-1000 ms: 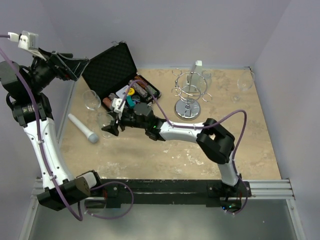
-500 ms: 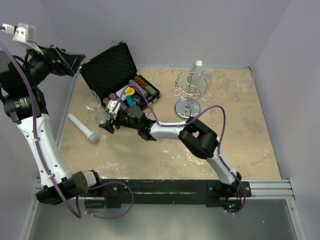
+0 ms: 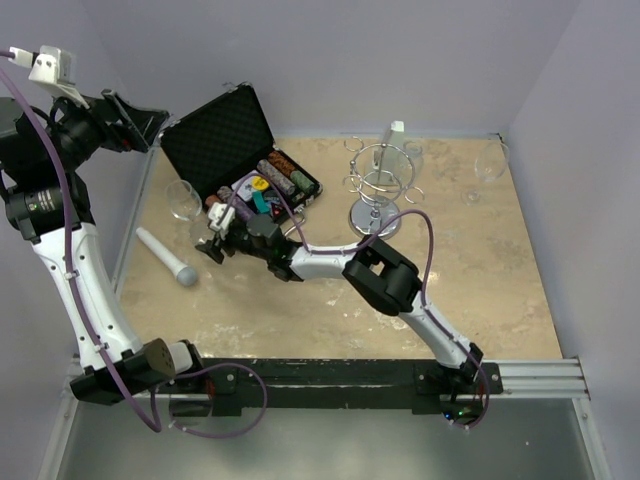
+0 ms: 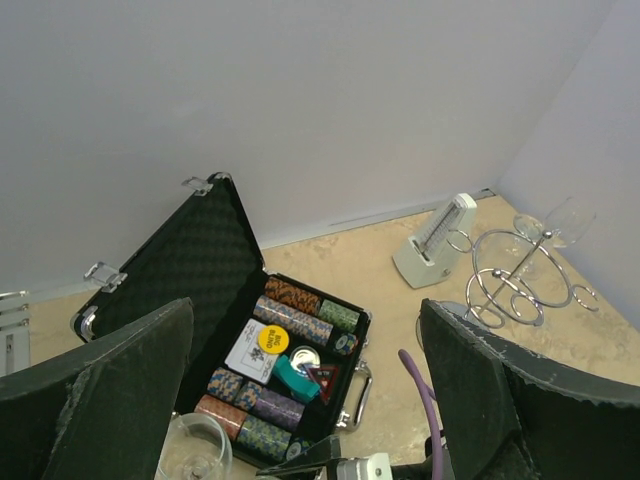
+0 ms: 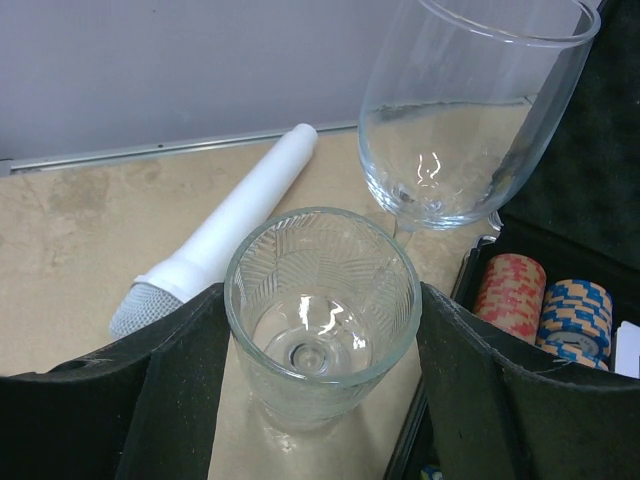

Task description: Take the wine glass off the wine glass rack

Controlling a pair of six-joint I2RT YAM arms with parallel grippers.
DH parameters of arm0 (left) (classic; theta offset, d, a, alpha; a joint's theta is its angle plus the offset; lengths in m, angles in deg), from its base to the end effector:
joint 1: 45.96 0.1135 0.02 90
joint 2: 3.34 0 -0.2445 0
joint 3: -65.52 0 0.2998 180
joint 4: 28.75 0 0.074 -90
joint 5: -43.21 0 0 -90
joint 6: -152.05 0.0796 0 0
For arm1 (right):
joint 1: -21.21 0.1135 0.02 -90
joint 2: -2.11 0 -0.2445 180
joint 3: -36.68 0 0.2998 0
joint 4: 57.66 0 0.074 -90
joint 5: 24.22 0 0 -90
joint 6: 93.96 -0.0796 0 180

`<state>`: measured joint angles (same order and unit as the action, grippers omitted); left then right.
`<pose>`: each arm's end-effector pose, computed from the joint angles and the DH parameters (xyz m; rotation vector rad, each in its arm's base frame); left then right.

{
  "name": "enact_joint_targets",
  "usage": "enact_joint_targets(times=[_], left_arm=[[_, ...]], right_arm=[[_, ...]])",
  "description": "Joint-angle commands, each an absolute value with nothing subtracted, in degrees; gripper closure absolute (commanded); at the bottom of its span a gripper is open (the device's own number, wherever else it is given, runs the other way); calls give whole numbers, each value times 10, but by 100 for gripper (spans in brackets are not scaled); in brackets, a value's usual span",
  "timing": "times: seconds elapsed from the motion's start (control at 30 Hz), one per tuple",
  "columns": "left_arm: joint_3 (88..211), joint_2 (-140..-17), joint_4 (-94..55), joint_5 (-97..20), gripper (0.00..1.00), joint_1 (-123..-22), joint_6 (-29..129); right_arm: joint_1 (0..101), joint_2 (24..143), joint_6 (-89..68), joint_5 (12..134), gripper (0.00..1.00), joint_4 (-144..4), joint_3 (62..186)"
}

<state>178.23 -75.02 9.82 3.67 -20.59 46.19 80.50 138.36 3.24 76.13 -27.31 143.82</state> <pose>0.2918 0.0704 0.5478 0.1524 1.5610 -0.5391 0.2996 0.5325 0.1400 -1.0054 1.2625 0.8518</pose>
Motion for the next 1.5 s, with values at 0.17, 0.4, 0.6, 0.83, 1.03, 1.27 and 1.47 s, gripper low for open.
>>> enact_joint_targets(times=[0.17, 0.4, 0.6, 0.83, 1.03, 1.27, 1.47], left_arm=[[1808, -758, 100, 30, 0, -204, 471], [1807, -759, 92, 34, 0, -204, 465], [1805, -759, 98, 40, 0, -204, 464], [1803, -759, 100, 48, 0, -206, 461], [1803, -758, 96, 53, 0, -206, 456], [1805, -754, 94, 54, 0, -206, 452], [1786, -751, 64, 62, 0, -206, 421]], right_arm=[[804, 1390, 50, 732, 89, -216, 1485], [804, 1395, 49, 727, 75, -238, 1501], [804, 1394, 49, 732, 53, -259, 1508], [805, 1383, 47, 739, 34, -258, 1496], [804, 1385, 55, 727, 17, -276, 1501], [804, 1363, 54, 725, 7, -280, 1488], [804, 1330, 59, 738, 2, -301, 1474]])
